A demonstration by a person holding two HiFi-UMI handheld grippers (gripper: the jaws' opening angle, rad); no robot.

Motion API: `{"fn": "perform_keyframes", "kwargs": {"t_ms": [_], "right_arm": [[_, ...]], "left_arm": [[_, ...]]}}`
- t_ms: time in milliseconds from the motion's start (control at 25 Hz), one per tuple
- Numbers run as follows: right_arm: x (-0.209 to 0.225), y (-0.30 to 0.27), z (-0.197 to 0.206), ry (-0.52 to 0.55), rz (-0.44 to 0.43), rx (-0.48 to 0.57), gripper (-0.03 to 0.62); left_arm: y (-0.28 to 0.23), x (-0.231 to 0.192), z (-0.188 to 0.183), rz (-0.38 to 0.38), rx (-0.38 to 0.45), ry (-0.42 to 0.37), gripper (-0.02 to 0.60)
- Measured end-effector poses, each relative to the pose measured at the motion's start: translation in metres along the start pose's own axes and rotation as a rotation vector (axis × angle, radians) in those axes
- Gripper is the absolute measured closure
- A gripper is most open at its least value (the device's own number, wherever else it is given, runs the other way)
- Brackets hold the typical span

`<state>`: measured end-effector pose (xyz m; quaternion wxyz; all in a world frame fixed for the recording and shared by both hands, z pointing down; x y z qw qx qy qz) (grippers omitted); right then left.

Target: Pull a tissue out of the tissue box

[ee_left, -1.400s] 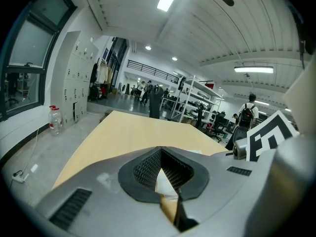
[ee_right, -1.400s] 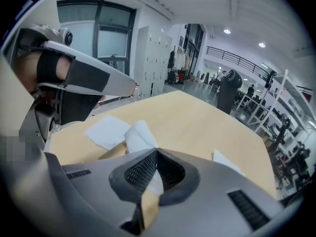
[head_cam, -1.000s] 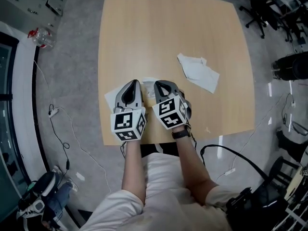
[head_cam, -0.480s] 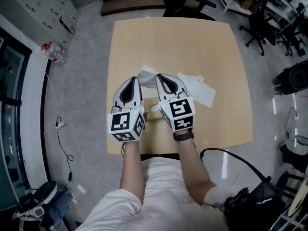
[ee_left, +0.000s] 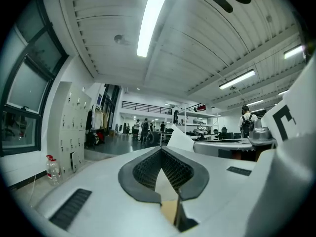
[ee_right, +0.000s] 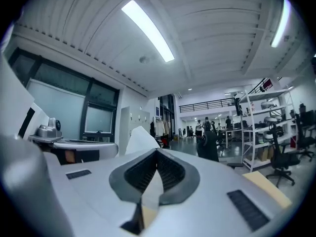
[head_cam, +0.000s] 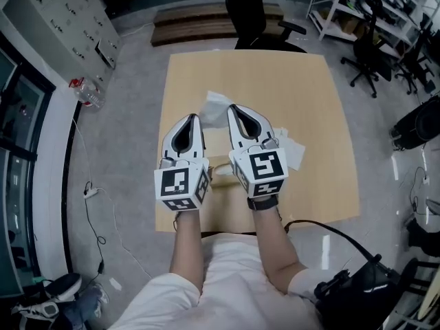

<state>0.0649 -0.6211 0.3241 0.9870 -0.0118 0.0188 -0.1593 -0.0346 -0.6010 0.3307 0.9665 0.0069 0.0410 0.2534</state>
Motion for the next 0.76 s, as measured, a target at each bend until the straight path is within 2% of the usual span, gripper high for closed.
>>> {"fn": "perform_keyframes", "kwargs": {"t_ms": [560,760], "right_arm": [[0.014,0.018,-0.01,-0.001,0.025,0.03,0.589],[0.021,0.024,-0.011,0.034,0.031,0.034,0.589]], "left_arm": [[0.008,0.017,-0.01,0.006,0.015,-0.023,0.581],[0.011,0.029,-0.014,0.023,0.022,-0.036,0.581]]}}
Point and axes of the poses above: the fingertips, and each gripper's own axes: y backward along the fingers, x to its right, z out of its underside, the point moved 2 cm from there along y, backward along the fingers, and after that the axes turned 13 degrees about z, right-handed, at the moved point
